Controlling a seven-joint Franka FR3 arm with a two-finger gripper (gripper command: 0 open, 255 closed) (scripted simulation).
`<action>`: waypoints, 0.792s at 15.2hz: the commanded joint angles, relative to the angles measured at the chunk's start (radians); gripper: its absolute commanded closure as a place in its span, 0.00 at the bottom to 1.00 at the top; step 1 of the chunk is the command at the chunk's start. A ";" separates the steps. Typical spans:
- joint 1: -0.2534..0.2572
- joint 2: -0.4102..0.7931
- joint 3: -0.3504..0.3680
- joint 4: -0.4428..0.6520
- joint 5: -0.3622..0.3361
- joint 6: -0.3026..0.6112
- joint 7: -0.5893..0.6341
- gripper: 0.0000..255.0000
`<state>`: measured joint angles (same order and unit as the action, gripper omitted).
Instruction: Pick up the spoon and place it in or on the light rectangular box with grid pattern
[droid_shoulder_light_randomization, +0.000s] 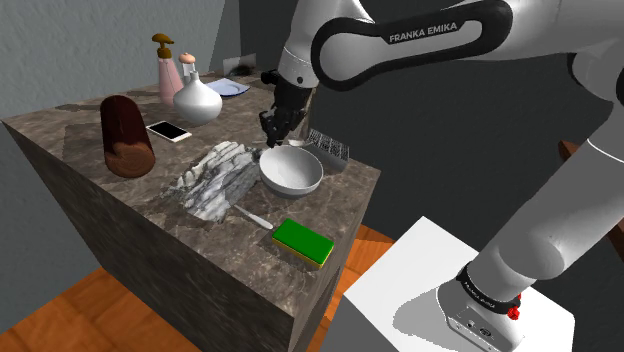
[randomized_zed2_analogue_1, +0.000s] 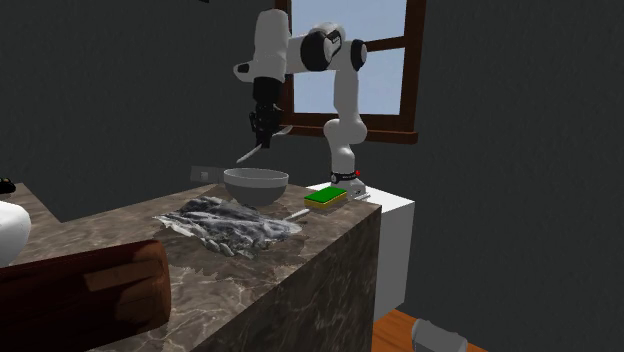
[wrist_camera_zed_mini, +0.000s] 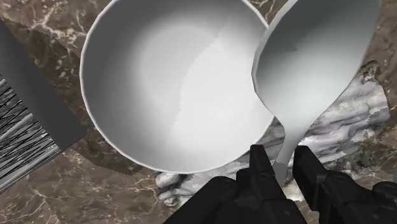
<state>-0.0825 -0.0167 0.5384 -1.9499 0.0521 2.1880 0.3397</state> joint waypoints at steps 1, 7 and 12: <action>-0.022 0.009 -0.023 0.017 0.008 -0.011 -0.050 1.00; -0.083 0.077 -0.082 0.101 0.007 -0.041 -0.173 1.00; -0.130 0.158 -0.124 0.205 -0.003 -0.078 -0.262 1.00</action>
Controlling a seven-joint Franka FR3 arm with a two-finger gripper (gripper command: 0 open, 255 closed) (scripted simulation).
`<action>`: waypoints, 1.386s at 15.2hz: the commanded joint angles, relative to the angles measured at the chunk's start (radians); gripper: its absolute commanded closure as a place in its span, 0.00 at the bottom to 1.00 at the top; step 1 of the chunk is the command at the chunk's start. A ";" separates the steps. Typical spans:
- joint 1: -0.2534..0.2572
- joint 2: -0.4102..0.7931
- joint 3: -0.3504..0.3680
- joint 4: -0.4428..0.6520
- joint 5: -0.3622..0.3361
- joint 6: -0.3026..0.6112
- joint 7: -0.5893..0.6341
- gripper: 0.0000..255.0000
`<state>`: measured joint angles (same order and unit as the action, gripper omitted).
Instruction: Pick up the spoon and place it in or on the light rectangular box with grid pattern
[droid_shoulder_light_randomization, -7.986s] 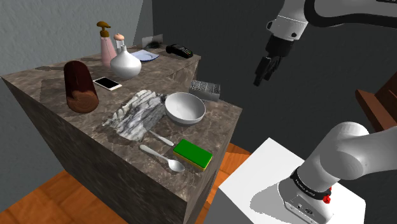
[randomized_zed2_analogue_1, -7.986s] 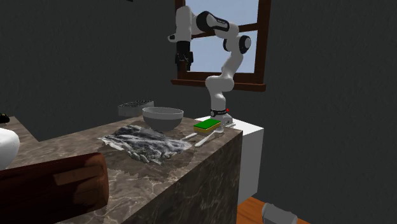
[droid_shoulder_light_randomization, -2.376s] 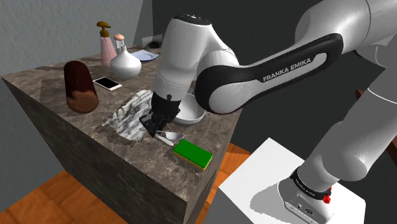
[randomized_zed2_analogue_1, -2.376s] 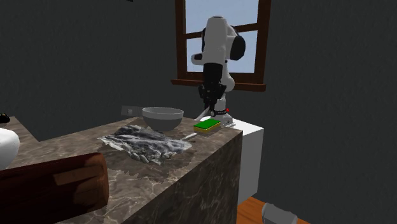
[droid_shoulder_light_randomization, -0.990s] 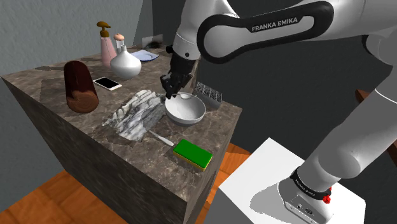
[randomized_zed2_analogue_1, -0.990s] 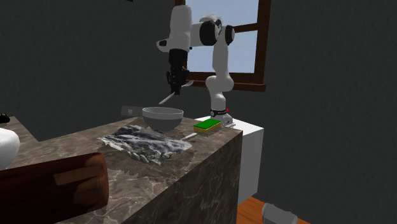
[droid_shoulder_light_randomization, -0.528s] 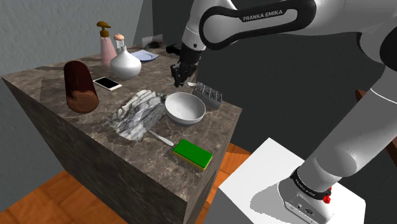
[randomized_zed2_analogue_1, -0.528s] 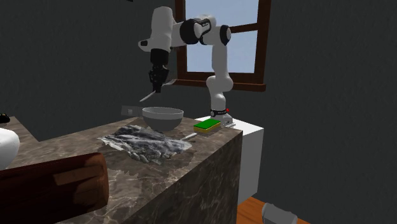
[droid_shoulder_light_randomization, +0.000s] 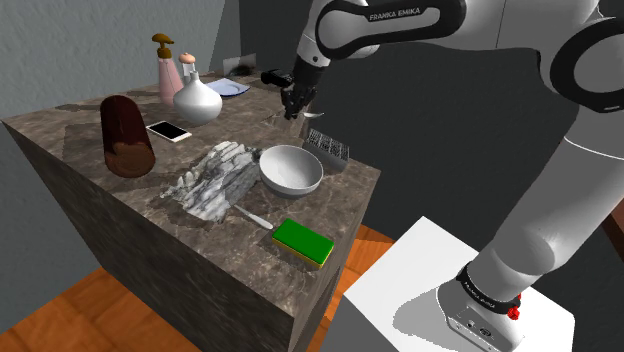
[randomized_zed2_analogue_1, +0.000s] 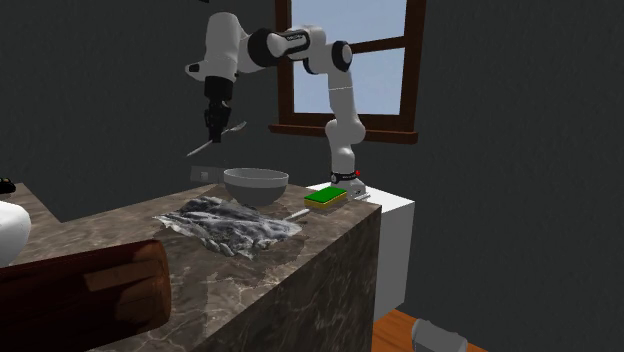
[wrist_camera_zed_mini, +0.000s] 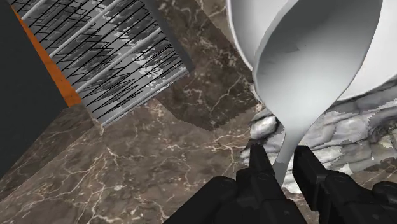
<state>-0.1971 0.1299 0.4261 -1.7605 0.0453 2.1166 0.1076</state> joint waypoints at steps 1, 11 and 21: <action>-0.024 0.030 -0.019 0.040 0.001 -0.016 -0.046 1.00; -0.060 0.131 -0.051 0.113 -0.015 0.000 -0.119 1.00; -0.058 0.165 -0.055 0.012 -0.024 0.132 -0.124 1.00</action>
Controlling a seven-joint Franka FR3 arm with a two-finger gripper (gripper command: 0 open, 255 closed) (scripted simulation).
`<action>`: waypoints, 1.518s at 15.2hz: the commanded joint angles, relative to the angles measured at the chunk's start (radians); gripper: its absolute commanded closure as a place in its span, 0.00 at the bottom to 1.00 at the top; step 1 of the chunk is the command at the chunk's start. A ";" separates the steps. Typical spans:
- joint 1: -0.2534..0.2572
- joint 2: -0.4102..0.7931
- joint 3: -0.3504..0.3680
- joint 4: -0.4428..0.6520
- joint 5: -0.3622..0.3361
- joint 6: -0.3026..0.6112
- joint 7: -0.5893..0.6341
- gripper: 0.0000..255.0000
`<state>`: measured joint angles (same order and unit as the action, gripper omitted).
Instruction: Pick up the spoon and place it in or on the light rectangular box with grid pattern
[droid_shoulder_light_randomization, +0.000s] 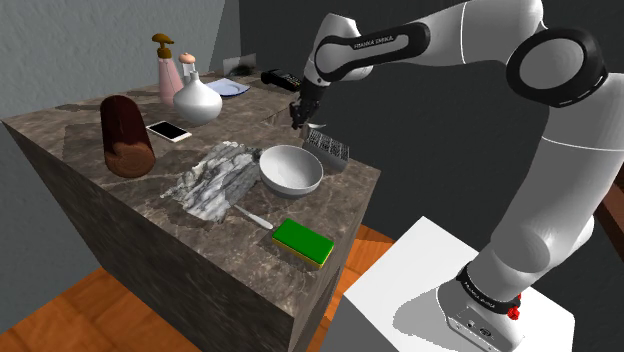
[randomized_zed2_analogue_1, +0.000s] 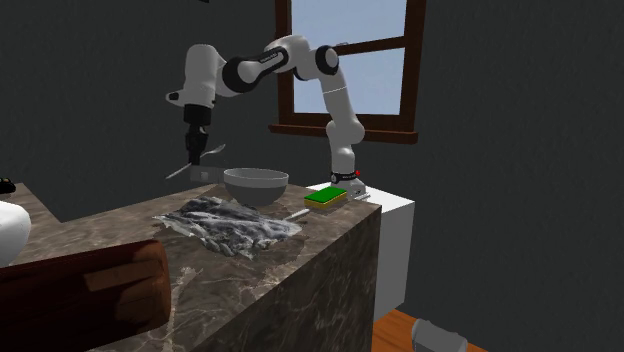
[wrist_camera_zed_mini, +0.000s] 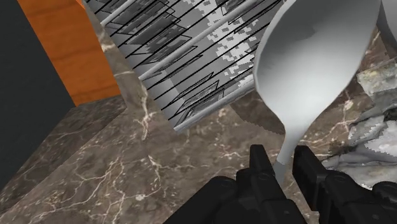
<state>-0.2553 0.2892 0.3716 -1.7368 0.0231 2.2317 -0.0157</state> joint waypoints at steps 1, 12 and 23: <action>0.000 0.006 -0.001 -0.011 -0.002 0.017 -0.001 1.00; 0.000 0.006 -0.001 -0.011 -0.002 0.017 -0.001 0.00; -0.018 -0.062 0.003 0.024 0.026 -0.083 -0.018 0.00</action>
<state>-0.2735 0.2281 0.3746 -1.7131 0.0487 2.1495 -0.0333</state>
